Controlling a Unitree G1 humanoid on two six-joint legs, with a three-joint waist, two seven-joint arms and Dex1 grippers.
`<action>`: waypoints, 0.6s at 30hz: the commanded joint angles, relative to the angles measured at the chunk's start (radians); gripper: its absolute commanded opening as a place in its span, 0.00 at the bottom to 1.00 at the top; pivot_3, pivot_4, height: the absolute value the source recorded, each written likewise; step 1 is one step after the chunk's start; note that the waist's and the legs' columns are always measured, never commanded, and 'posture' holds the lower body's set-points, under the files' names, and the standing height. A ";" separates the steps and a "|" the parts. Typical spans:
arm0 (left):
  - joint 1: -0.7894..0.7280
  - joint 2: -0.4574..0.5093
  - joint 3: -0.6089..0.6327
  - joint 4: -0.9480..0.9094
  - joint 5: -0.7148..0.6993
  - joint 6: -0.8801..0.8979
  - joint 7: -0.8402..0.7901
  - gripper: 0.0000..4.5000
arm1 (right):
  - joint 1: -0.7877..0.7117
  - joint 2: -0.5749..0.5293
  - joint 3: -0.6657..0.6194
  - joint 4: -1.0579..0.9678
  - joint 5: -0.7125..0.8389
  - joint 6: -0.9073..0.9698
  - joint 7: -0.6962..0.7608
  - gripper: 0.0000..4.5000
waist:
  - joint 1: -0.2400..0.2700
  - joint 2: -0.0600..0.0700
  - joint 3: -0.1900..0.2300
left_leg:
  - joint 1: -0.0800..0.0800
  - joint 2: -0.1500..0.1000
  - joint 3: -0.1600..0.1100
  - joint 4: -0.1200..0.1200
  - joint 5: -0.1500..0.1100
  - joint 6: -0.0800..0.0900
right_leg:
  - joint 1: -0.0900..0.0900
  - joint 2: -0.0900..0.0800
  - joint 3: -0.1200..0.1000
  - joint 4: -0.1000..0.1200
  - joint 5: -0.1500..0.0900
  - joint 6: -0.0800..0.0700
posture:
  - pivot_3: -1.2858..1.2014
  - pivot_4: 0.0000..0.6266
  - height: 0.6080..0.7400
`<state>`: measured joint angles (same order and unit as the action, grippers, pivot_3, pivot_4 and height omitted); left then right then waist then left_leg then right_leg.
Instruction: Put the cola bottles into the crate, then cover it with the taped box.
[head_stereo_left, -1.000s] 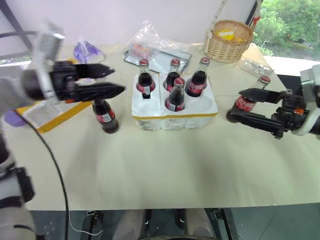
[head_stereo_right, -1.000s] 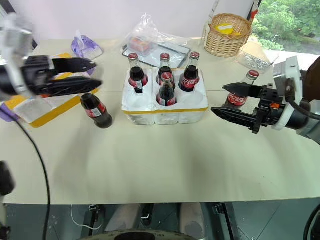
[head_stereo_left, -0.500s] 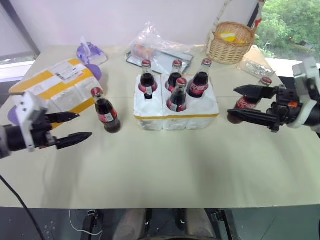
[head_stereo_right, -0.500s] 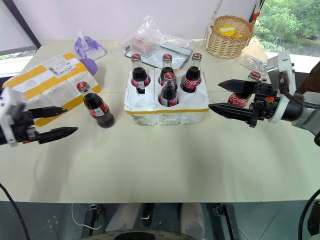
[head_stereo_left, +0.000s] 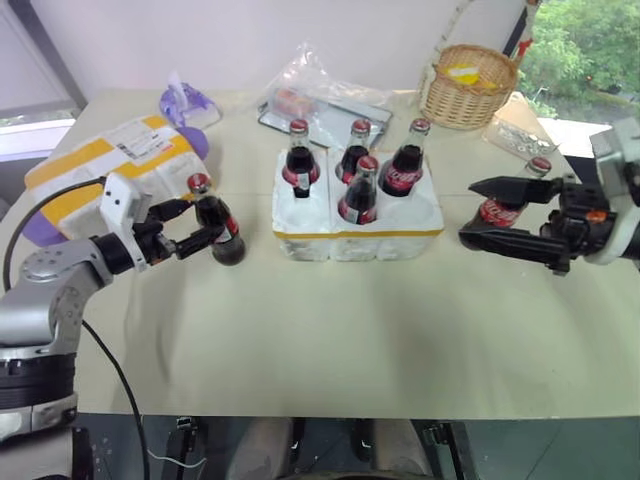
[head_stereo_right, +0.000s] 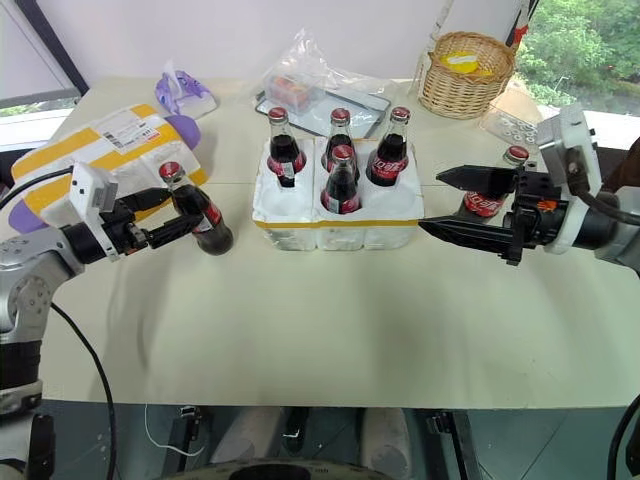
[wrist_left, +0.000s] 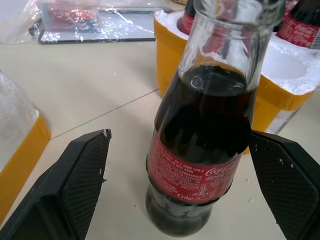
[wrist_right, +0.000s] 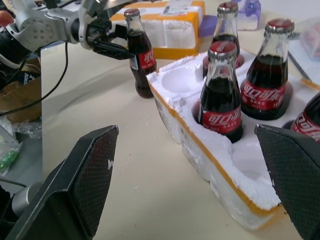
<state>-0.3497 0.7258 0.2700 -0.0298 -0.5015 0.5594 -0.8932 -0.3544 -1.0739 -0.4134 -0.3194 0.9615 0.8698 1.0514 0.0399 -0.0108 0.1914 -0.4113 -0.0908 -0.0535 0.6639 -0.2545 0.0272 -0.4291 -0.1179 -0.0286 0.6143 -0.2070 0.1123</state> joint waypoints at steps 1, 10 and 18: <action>-0.036 0.001 -0.017 0.020 0.007 -0.032 -0.009 0.99 | 0.001 -0.014 -0.053 -0.025 0.023 0.004 -0.007 1.00 | -0.001 0.000 0.000 | 0.000 0.000 0.000 0.000 0.000 0.000 | 0.000 0.000 0.000 0.000 0.000 0.000 | 0.52 0.24 1.00; -0.104 -0.017 -0.075 0.120 0.032 -0.070 -0.031 0.87 | 0.033 -0.001 -0.077 -0.042 0.023 -0.004 -0.025 1.00 | -0.002 0.000 0.000 | 0.000 0.000 0.000 0.000 0.000 0.000 | 0.000 0.000 0.000 0.000 0.000 0.000 | 0.52 0.24 1.00; -0.203 0.054 -0.035 0.070 -0.092 0.085 -0.122 0.57 | 0.054 0.003 -0.094 -0.053 0.026 -0.008 -0.032 1.00 | -0.002 -0.002 0.001 | -0.001 0.000 0.000 0.000 0.000 0.000 | -0.001 0.001 0.000 0.000 0.000 0.000 | 0.52 0.24 1.00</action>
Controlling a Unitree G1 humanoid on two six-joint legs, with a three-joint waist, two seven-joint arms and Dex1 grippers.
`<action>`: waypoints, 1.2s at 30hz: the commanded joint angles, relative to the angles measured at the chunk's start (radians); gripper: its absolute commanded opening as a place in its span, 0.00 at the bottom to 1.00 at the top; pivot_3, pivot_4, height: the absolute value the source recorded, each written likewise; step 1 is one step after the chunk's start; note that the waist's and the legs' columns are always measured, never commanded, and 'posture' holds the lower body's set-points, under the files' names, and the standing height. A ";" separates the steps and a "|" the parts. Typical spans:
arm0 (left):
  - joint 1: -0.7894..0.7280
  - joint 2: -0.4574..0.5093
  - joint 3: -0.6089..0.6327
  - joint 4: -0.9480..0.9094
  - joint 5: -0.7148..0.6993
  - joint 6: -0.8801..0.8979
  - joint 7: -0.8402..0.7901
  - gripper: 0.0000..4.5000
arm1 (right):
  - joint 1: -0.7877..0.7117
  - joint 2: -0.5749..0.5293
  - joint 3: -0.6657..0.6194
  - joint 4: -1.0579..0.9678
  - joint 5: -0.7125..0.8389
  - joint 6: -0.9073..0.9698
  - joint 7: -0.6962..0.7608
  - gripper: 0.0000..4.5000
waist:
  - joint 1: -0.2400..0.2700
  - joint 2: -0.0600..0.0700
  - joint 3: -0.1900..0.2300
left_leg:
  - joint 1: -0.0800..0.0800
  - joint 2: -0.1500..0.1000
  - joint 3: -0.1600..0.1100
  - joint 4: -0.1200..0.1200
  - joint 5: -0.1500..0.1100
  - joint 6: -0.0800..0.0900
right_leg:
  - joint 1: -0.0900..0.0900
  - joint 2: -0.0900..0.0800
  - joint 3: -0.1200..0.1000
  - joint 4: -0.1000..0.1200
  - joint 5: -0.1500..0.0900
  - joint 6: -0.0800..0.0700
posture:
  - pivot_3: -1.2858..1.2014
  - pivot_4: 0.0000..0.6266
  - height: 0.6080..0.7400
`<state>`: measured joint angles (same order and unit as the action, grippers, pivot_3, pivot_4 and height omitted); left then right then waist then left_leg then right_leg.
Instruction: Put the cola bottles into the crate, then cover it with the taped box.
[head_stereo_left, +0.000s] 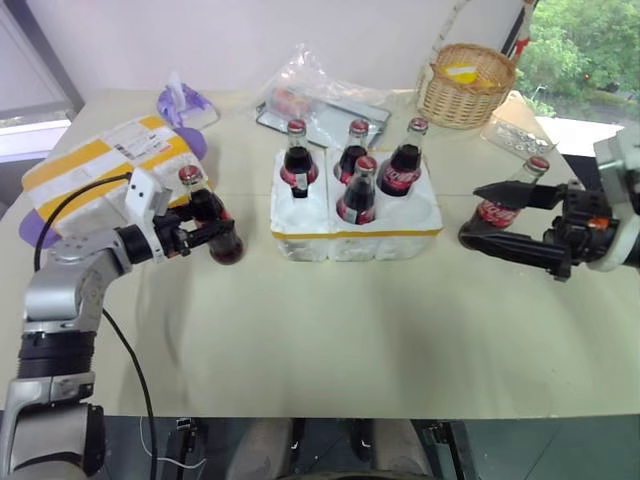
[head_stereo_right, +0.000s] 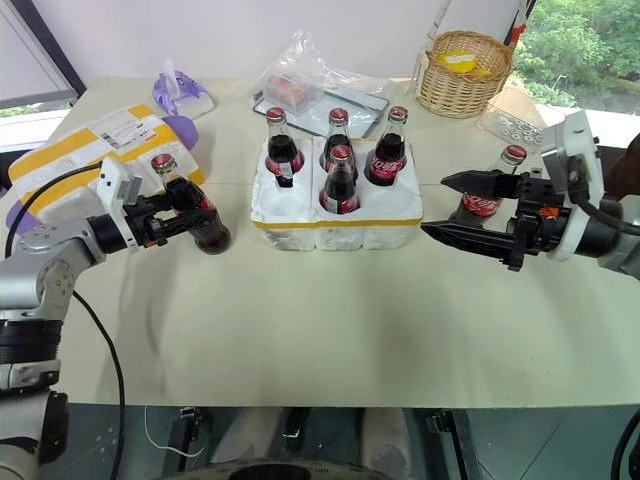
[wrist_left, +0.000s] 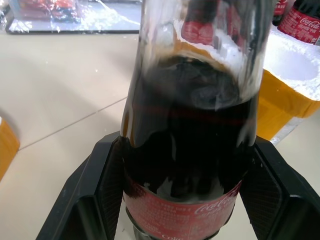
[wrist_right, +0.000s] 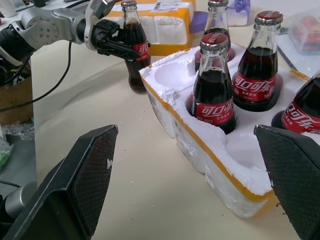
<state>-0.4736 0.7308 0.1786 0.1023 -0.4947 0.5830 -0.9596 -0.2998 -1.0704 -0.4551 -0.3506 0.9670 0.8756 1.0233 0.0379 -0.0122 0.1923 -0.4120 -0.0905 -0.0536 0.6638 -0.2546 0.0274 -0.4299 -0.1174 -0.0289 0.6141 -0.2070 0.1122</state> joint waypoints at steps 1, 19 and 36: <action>-0.110 0.062 0.064 -0.064 -0.128 0.097 -0.075 0.57 | 0.001 0.000 -0.053 -0.022 0.020 -0.015 -0.005 1.00 | 0.002 -0.001 0.000 | 0.000 0.000 0.000 0.000 0.000 0.000 | 0.000 0.000 0.000 0.000 0.000 0.000 | 0.52 0.24 1.00; -0.603 -0.120 -0.248 0.271 0.020 -0.048 -0.328 0.57 | 0.080 0.031 -0.118 -0.074 0.034 -0.008 -0.064 1.00 | -0.003 -0.001 0.001 | -0.007 -0.001 0.000 0.003 0.001 0.000 | -0.005 0.001 -0.002 0.001 0.000 0.001 | 0.52 0.24 1.00; -0.453 -0.249 -0.320 0.326 0.240 -0.312 -0.244 0.68 | 0.108 0.057 -0.108 -0.125 0.062 -0.006 -0.168 1.00 | 0.001 -0.001 0.001 | -0.012 -0.001 -0.001 0.004 0.001 0.000 | -0.009 0.000 -0.001 0.002 0.001 0.001 | 0.52 0.24 1.00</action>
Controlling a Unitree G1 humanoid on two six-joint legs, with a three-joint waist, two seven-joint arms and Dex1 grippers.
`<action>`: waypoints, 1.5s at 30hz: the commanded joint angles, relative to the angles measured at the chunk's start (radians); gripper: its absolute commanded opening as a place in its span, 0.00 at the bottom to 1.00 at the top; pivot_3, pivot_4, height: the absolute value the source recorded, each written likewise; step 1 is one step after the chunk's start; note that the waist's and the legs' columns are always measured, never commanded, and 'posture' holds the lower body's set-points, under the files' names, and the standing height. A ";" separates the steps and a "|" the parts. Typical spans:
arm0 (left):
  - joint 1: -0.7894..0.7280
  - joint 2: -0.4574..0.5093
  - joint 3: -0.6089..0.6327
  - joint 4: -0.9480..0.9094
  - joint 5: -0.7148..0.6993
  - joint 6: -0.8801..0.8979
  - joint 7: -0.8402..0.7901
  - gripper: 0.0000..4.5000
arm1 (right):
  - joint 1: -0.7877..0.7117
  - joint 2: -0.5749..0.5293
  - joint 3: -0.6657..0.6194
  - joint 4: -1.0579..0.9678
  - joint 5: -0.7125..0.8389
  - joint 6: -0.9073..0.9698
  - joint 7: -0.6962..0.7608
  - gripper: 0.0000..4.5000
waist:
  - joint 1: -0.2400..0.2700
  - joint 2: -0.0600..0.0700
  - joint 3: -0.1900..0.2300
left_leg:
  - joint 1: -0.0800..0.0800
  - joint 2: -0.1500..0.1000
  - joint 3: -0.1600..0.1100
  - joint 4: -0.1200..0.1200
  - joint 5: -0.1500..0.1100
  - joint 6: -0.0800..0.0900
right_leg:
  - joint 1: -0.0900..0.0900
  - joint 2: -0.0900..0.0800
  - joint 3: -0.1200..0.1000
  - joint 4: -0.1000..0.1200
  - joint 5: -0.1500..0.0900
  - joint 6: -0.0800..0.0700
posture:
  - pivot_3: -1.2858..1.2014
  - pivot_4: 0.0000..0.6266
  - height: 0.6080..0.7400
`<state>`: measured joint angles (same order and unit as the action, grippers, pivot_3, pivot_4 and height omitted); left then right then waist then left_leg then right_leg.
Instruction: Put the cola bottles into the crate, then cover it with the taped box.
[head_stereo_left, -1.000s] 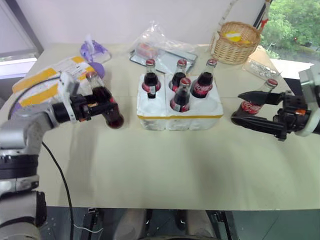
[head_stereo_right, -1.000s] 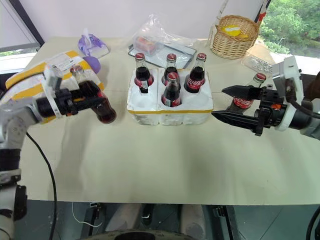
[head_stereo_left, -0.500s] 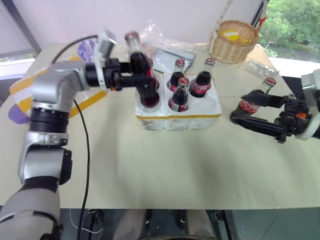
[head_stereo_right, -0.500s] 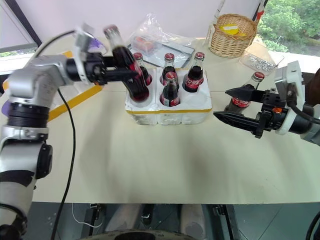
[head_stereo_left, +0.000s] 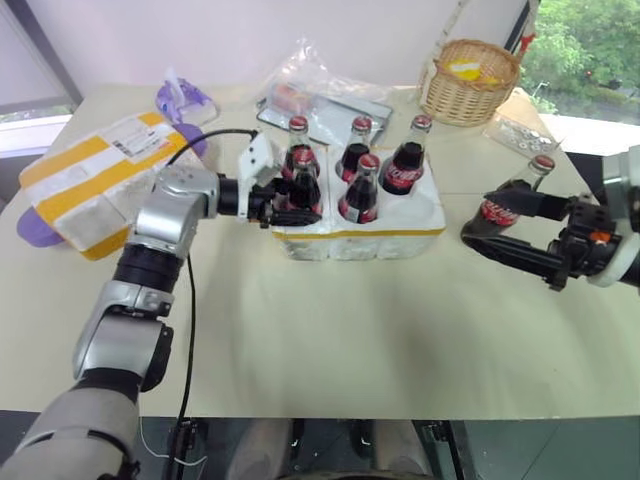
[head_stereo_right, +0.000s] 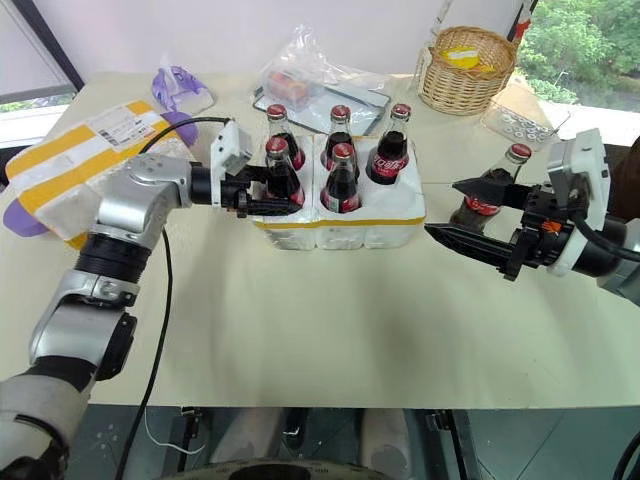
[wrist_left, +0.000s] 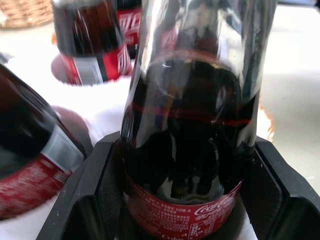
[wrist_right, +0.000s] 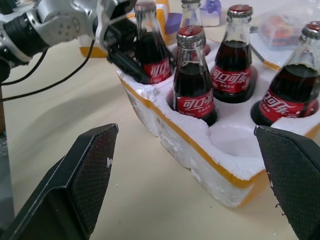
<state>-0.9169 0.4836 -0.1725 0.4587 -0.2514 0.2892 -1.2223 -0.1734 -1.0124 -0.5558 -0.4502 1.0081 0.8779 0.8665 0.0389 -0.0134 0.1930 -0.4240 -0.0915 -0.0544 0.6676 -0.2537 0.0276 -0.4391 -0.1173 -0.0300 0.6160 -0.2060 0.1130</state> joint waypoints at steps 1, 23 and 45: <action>-0.008 0.000 0.039 -0.034 -0.007 -0.011 0.024 0.80 | -0.023 0.000 -0.003 -0.022 0.018 -0.009 -0.019 1.00 | 0.002 0.000 0.000 | 0.000 0.000 0.000 0.000 0.000 0.000 | 0.000 0.000 0.000 0.000 0.000 0.000 | 0.52 0.24 1.00; 0.297 0.459 0.422 -0.727 -0.547 0.602 -0.045 0.99 | 0.346 0.143 -0.237 -0.059 -0.063 0.002 -0.288 1.00 | 0.001 0.002 -0.002 | 0.016 0.001 0.000 -0.001 -0.001 0.001 | 0.018 0.001 0.001 -0.005 -0.003 -0.004 | 0.52 0.24 1.00; 0.391 0.414 0.398 -0.824 -0.616 0.577 0.140 0.99 | -0.039 0.272 0.118 0.422 -0.393 -0.291 -0.293 1.00 | -0.004 0.003 -0.002 | 0.015 0.001 0.001 -0.004 0.001 0.000 | 0.014 0.004 0.001 -0.003 -0.002 -0.004 | 0.52 0.24 1.00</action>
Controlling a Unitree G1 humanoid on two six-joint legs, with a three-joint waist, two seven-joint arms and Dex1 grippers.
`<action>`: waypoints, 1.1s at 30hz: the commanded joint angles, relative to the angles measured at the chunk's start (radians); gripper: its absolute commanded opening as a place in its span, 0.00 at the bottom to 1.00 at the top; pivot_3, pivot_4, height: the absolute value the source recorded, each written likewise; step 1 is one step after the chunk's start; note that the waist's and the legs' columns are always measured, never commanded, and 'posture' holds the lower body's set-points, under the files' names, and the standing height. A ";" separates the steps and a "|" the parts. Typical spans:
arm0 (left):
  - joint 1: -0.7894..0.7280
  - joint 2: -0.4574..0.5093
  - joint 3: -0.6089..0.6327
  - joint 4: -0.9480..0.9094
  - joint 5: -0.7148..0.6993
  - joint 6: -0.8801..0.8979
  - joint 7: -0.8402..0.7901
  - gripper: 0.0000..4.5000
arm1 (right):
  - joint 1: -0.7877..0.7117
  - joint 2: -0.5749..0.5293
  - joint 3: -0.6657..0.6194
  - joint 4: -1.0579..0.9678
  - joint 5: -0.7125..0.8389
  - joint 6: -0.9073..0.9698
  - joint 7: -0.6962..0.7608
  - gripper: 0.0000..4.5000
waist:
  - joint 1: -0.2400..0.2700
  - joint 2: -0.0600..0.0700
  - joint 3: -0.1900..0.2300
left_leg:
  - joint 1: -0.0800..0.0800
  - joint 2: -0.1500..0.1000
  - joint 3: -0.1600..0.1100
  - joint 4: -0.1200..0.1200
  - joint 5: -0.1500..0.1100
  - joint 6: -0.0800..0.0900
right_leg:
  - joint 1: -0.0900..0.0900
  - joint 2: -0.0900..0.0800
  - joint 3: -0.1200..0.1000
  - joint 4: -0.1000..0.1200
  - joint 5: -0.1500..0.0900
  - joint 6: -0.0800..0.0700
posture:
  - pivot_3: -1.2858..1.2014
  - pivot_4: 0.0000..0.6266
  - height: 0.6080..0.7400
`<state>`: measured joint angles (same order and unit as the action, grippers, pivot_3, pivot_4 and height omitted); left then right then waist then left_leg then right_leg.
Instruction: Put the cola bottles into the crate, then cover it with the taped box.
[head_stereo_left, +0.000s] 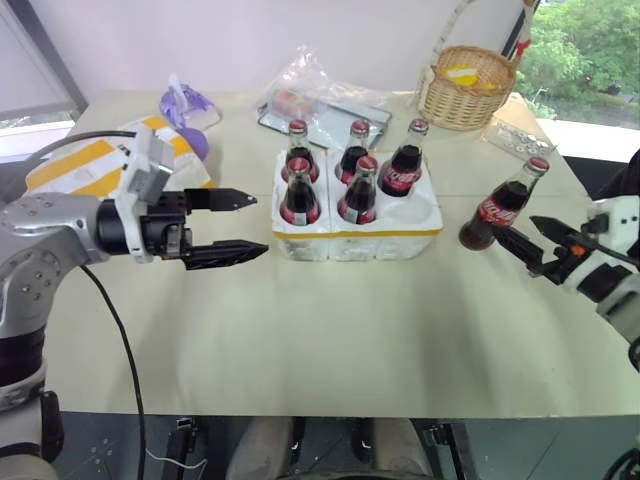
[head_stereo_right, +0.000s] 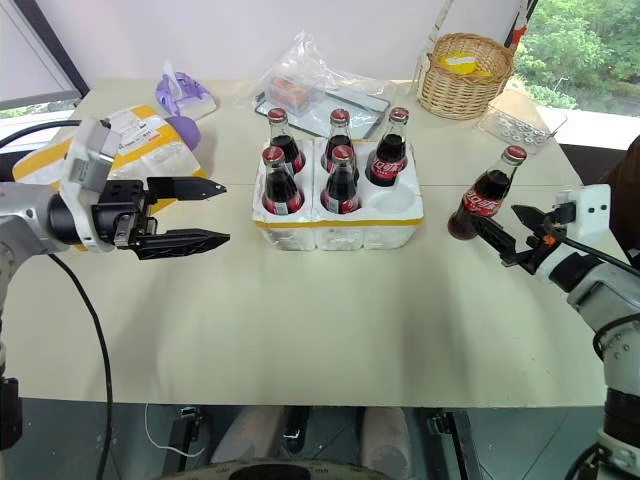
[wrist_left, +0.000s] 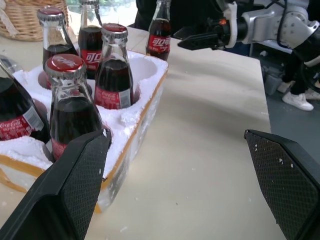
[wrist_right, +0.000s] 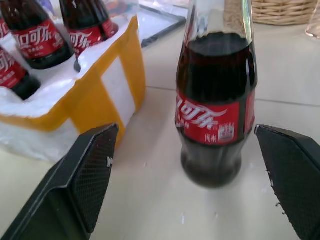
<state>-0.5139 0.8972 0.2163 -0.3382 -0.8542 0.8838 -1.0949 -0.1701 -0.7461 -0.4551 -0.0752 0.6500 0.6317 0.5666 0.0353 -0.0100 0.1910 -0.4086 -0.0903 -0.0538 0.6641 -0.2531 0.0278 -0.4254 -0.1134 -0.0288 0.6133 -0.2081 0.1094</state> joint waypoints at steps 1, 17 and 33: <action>-0.013 -0.002 0.007 -0.029 -0.014 -0.019 0.016 0.99 | -0.064 0.011 0.035 0.074 -0.050 -0.057 0.011 1.00 | 0.000 0.000 0.000 | 0.000 0.000 0.000 0.000 0.000 0.000 | 0.000 0.000 0.000 0.000 0.000 0.000 | 0.52 0.24 1.00; -0.025 -0.017 -0.020 -0.022 0.005 -0.052 0.047 1.00 | -0.348 0.115 0.119 0.437 -0.173 -0.218 0.019 0.71 | -0.025 0.000 0.000 | 0.000 0.000 0.000 -0.001 0.000 0.000 | 0.000 0.001 0.000 0.000 0.002 0.003 | 0.52 0.24 1.00; 0.007 -0.040 -0.015 -0.004 0.010 -0.075 0.092 1.00 | -0.394 0.174 -0.021 -0.068 0.326 0.120 -0.039 0.63 | -0.028 0.010 0.006 | -0.002 0.000 0.000 -0.003 0.000 -0.001 | -0.004 0.001 0.002 0.001 0.002 0.003 | 0.52 0.24 1.00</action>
<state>-0.5055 0.8578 0.1800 -0.3342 -0.8483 0.8349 -1.0095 -0.5326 -0.5859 -0.4499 -0.0620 0.8927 0.7262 0.5450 0.0073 0.0002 0.1971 -0.4101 -0.0899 -0.0542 0.6609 -0.2528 0.0272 -0.4295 -0.1127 -0.0270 0.6146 -0.2062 0.1123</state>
